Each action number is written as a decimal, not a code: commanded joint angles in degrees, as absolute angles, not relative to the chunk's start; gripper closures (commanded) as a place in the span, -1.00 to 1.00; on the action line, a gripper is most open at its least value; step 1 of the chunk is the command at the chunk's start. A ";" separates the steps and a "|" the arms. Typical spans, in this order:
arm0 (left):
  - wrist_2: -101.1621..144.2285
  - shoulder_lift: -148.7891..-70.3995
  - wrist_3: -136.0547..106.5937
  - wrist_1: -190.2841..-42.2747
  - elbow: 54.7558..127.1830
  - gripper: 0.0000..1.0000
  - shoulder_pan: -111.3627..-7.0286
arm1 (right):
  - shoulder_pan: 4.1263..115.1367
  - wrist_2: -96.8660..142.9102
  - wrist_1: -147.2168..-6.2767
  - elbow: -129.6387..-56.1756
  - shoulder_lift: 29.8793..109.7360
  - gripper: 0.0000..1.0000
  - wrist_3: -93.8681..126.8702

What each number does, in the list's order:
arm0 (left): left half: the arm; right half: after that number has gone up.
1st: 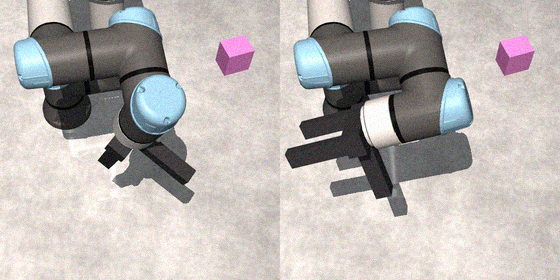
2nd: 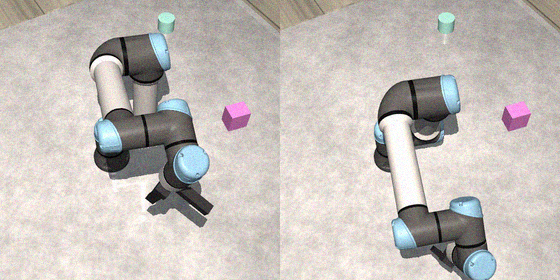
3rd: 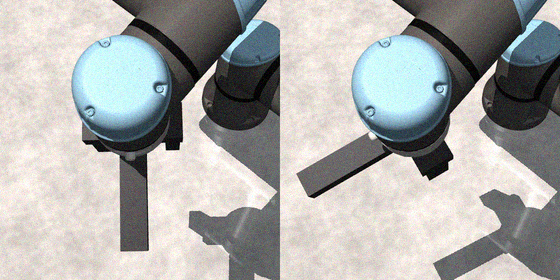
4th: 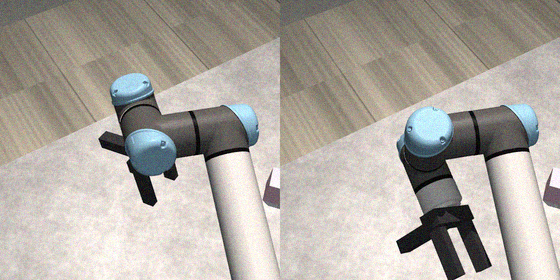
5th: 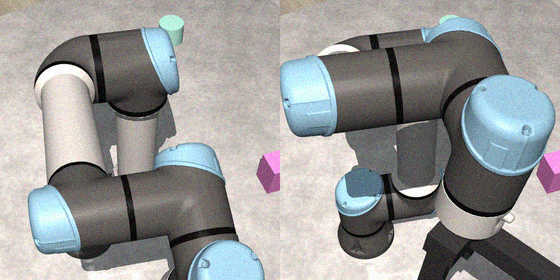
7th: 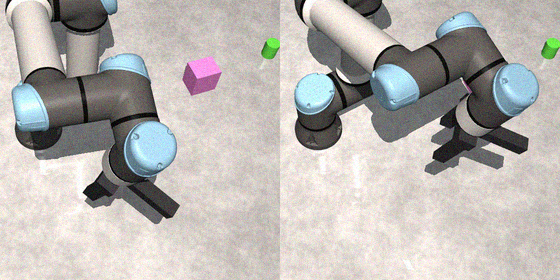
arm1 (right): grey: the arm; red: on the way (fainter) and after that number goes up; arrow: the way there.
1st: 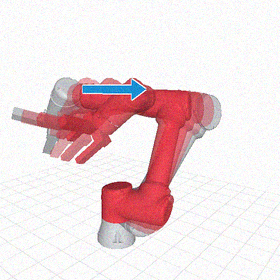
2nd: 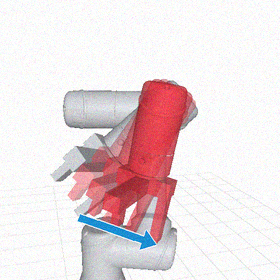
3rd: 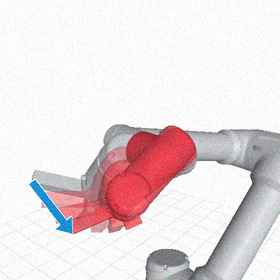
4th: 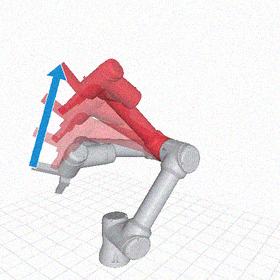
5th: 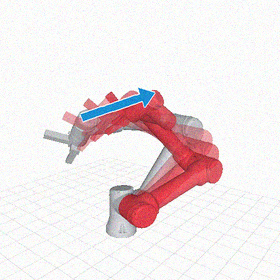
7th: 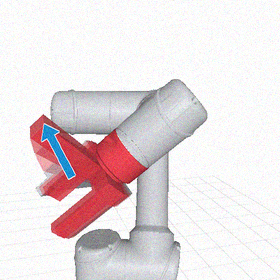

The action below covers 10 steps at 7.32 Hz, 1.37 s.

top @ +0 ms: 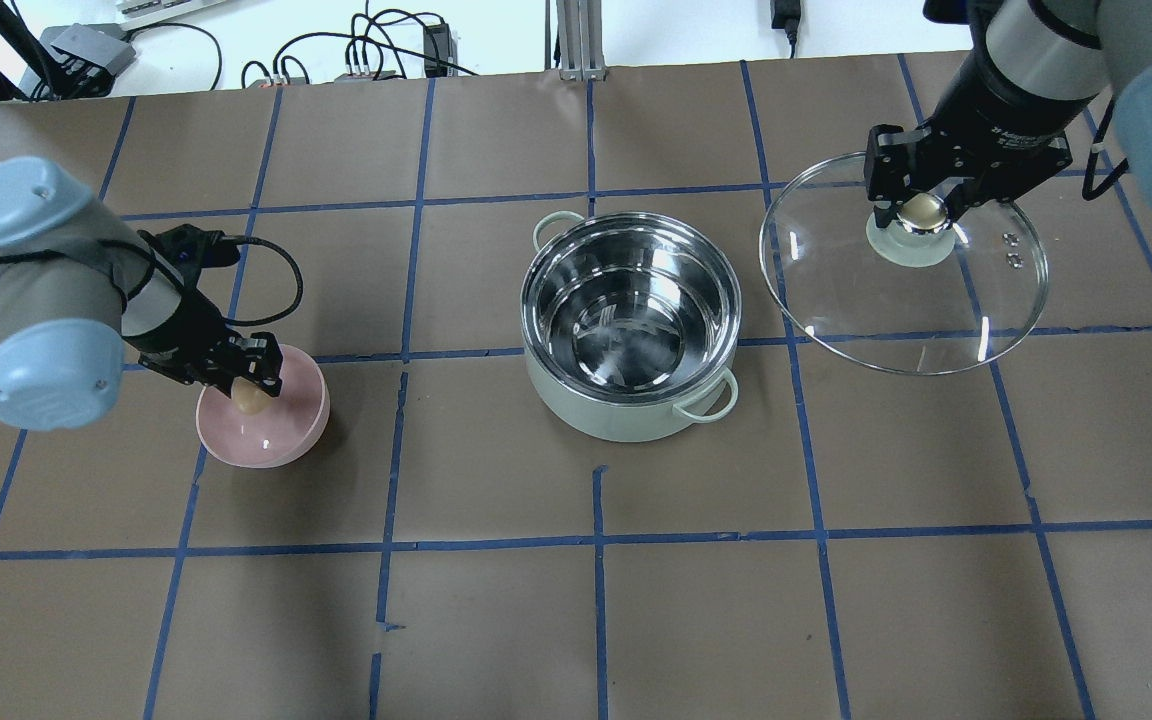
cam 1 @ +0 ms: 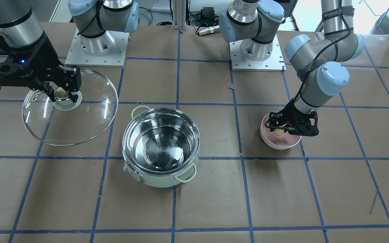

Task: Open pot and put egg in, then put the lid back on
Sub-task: 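Lift the egg with the left gripper and carry it over the pot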

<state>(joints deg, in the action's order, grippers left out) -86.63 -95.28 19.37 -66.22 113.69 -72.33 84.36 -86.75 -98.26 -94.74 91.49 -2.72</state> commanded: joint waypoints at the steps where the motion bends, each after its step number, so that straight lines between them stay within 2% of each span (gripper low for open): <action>1: -86.57 -94.66 16.80 -75.48 103.48 0.74 -76.26 | 84.29 -86.75 -98.26 -94.75 91.41 0.56 -2.81; 4: -86.40 -96.93 3.47 -73.84 96.78 0.74 -91.61 | 84.29 -86.66 -98.26 -94.75 91.41 0.55 -2.81; 6: -86.48 -104.54 -7.06 -64.22 95.28 0.74 -100.77 | 83.94 -86.66 -98.26 -94.75 91.32 0.55 -3.77; 8: -86.40 -108.01 -10.89 -60.91 91.60 0.74 -105.54 | 83.58 -86.66 -98.35 -94.75 91.32 0.55 -5.10; 10: -86.48 -109.50 -13.44 -60.04 91.50 0.74 -108.53 | 83.41 -86.66 -98.35 -94.75 91.32 0.54 -5.27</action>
<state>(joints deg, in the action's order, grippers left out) -86.41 -108.29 -11.84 -60.88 91.82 -106.43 83.51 -86.66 -98.35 -94.75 91.31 -5.13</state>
